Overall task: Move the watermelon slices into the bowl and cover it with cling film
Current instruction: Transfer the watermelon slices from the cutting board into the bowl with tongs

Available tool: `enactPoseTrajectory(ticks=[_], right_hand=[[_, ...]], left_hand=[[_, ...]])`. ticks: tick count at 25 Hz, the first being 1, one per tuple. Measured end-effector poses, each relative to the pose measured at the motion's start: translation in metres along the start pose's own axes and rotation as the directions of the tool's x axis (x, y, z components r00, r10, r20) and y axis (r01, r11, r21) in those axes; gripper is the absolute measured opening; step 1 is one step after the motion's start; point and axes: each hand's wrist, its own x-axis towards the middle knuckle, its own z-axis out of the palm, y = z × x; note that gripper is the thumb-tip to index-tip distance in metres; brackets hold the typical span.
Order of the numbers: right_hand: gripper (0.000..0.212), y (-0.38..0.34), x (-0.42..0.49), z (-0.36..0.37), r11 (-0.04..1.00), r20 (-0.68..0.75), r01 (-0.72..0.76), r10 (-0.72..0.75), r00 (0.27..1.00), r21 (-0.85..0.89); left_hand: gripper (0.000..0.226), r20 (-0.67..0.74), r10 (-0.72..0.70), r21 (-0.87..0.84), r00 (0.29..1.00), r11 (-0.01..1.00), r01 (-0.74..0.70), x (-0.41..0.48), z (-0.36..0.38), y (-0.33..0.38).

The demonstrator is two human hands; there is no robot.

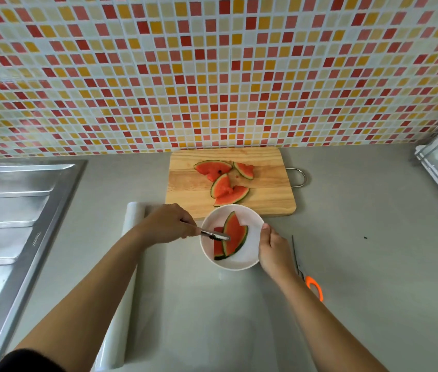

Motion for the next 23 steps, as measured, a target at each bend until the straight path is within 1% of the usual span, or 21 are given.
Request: enactPoseTrajectory(ticks=[3, 4, 6, 7, 8, 10, 11, 12, 13, 15, 16, 18, 23], right_hand=[[0.038, 0.002, -0.001, 0.0, 1.0, 0.003, 0.004, -0.004, 1.0, 0.006], [0.038, 0.002, -0.001, -0.001, 1.0, 0.002, 0.002, -0.002, 1.0, 0.017], [0.038, 0.002, 0.0, -0.001, 0.999, 0.005, 0.004, -0.004, 1.0, 0.035], [0.039, 0.001, -0.001, -0.001, 0.999, 0.005, 0.008, -0.008, 1.0, 0.038], [0.039, 0.001, -0.001, -0.001, 0.999, 0.002, 0.013, -0.013, 1.0, 0.041], [0.041, 0.001, 0.0, 0.001, 0.999, -0.005, 0.01, -0.01, 1.0, 0.038], [0.042, 0.001, 0.0, 0.001, 0.999, -0.003, 0.003, -0.003, 1.0, 0.033], [0.042, 0.001, 0.0, 0.0, 1.0, 0.003, -0.003, 0.003, 1.0, 0.029], [0.041, 0.001, 0.0, 0.0, 1.0, 0.008, -0.005, 0.005, 1.0, 0.025], [0.041, 0.002, -0.001, 0.0, 1.0, 0.006, 0.001, -0.001, 1.0, 0.004], [0.042, 0.002, -0.002, 0.0, 1.0, 0.0, 0.005, -0.005, 1.0, -0.008], [0.042, 0.002, -0.001, 0.001, 1.0, -0.008, 0.006, -0.007, 1.0, -0.016], [0.039, 0.001, 0.001, 0.002, 1.0, -0.003, 0.007, -0.007, 1.0, -0.024]], left_hand=[[0.025, -0.038, 0.027, 0.181, 0.999, 0.983, -0.019, 0.0, 0.0, 0.013], [0.028, -0.077, 0.039, 0.266, 0.996, 0.964, -0.017, -0.001, -0.001, 0.017], [0.034, -0.18, 0.071, 0.451, 0.981, 0.892, 0.018, -0.008, -0.005, 0.024], [0.035, -0.223, 0.1, 0.508, 0.97, 0.861, 0.028, -0.012, -0.007, 0.025], [0.036, -0.264, 0.138, 0.523, 0.955, 0.852, 0.021, -0.016, -0.009, 0.026], [0.034, -0.387, 0.197, 0.455, 0.901, 0.89, 0.0, -0.018, -0.014, 0.024], [0.032, -0.466, 0.19, 0.386, 0.864, 0.923, 0.005, -0.015, -0.015, 0.022], [0.032, -0.528, 0.146, 0.298, 0.837, 0.954, 0.022, -0.01, -0.014, 0.019], [0.033, -0.556, 0.069, 0.202, 0.829, 0.978, 0.054, -0.002, -0.011, 0.015], [0.036, -0.513, -0.074, 0.068, 0.855, 0.99, 0.126, 0.014, 0.003, 0.006], [0.037, -0.477, -0.1, 0.041, 0.873, 0.99, 0.136, 0.024, 0.013, 0.001], [0.036, -0.445, -0.098, 0.006, 0.89, 0.994, 0.113, 0.04, 0.03, -0.005], [0.037, -0.516, -0.015, 0.045, 0.857, 0.998, 0.044, 0.059, 0.045, -0.012]])
